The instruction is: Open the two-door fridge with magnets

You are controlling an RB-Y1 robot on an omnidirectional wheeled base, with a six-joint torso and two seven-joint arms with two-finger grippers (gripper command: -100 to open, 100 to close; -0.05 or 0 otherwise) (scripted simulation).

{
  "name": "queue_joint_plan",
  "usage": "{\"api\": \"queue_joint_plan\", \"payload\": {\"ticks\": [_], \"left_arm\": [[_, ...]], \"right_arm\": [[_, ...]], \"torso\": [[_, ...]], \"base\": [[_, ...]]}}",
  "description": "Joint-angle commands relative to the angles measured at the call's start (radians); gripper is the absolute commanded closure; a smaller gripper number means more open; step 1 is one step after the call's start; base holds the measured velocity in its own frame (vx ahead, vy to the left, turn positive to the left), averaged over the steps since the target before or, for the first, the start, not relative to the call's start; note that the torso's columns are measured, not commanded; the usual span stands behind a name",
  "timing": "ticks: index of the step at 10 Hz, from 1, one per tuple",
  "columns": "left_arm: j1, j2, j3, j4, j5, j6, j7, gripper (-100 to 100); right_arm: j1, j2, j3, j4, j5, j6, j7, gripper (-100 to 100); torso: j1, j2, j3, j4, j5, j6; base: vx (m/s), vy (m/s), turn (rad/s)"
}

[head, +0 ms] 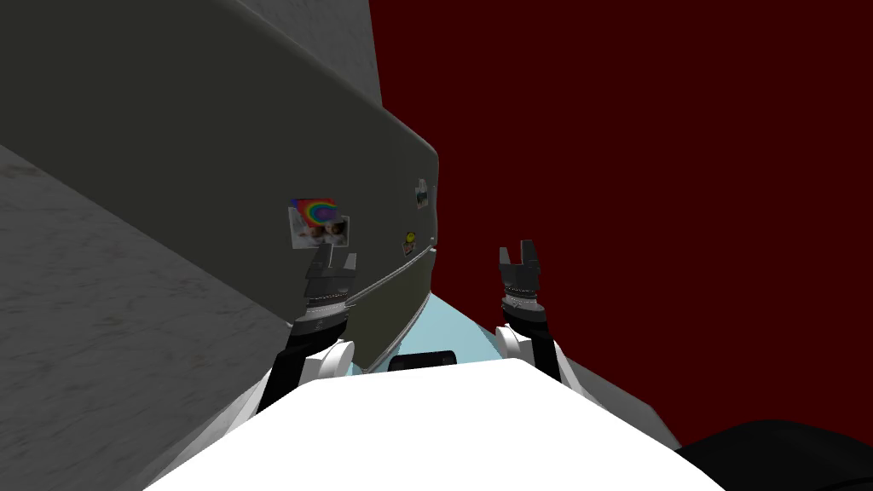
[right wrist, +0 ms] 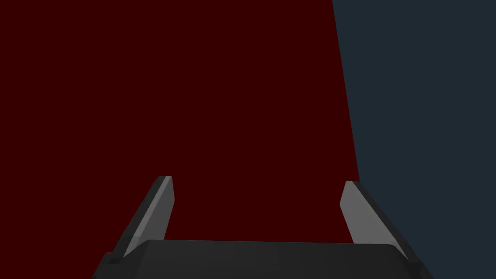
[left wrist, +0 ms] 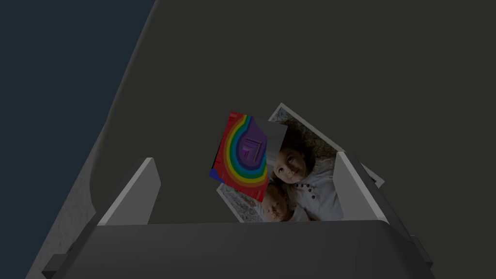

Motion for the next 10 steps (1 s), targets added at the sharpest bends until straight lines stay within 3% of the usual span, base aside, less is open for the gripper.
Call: {"api": "queue_joint_plan", "payload": {"ticks": [1, 9, 10], "left_arm": [[0.0, 0.0, 0.0, 0.0, 0.0, 0.0, 0.0, 0], [0.0, 0.0, 0.0, 0.0, 0.0, 0.0, 0.0, 0], [-0.008, 0.033, -0.002, 0.012, 0.001, 0.0, -0.003, -100]], "right_arm": [[0.0, 0.0, 0.0, 0.0, 0.0, 0.0, 0.0, 0], [0.0, 0.0, 0.0, 0.0, 0.0, 0.0, 0.0, 0], [0.0, 0.0, 0.0, 0.0, 0.0, 0.0, 0.0, 0]], "torso": [[0.0, 0.04, -0.082, 0.041, 0.0, 0.0], [0.0, 0.618, -1.234, 0.617, 0.0, 0.0], [0.0, 0.691, -1.382, 0.691, 0.0, 0.0]], "base": [[0.0, 0.0, 0.0], [0.0, 0.0, 0.0], [0.014, -0.009, 0.004]]}}
